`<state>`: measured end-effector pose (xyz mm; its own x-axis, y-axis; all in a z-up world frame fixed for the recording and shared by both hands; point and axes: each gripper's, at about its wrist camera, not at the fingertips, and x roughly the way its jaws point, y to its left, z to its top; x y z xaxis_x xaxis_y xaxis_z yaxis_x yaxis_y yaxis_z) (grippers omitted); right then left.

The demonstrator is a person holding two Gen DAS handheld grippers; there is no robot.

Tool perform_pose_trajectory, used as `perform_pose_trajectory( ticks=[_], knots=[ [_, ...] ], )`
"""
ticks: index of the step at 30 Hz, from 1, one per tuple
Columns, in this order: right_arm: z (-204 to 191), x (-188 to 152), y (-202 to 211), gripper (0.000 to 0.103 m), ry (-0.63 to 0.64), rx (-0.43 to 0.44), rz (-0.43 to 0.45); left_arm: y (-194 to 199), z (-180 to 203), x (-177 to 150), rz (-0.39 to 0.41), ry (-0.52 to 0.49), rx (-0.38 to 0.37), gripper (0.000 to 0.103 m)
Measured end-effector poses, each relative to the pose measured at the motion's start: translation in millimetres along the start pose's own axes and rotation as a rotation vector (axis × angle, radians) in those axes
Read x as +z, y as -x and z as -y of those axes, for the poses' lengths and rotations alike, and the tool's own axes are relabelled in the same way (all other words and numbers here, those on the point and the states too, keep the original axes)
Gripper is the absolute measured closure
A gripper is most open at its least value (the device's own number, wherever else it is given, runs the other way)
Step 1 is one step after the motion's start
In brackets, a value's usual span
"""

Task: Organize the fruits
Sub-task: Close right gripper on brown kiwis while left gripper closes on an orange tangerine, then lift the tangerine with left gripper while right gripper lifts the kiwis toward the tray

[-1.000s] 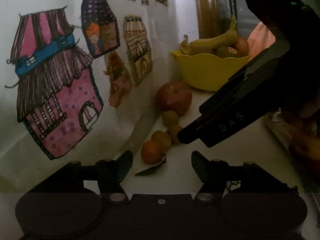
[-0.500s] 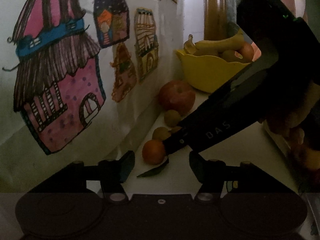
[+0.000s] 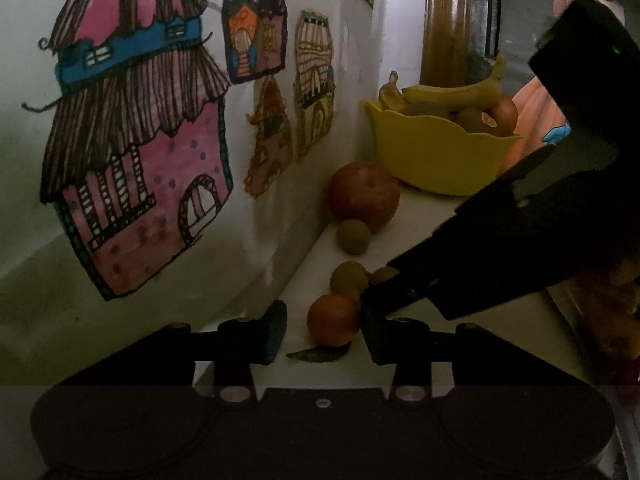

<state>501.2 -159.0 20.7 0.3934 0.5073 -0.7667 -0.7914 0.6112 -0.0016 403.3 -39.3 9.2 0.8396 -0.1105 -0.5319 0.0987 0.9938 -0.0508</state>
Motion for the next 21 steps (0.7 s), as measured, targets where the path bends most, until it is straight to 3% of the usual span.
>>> perform_pose_trajectory(
  ticks=[10, 14, 21],
  knots=[
    [-20, -25, 18, 0.072, 0.021, -0.107, -0.078, -11, 1, 4, -0.021, 0.004, -0.072, 0.060],
    [-25, -30, 18, 0.057, 0.041, -0.111, -0.079, -15, 2, 5, -0.029, 0.005, -0.081, 0.060],
    [-23, -35, 14, 0.049, 0.037, -0.092, -0.039, -17, 0, 5, -0.040, 0.023, -0.080, 0.066]
  ],
)
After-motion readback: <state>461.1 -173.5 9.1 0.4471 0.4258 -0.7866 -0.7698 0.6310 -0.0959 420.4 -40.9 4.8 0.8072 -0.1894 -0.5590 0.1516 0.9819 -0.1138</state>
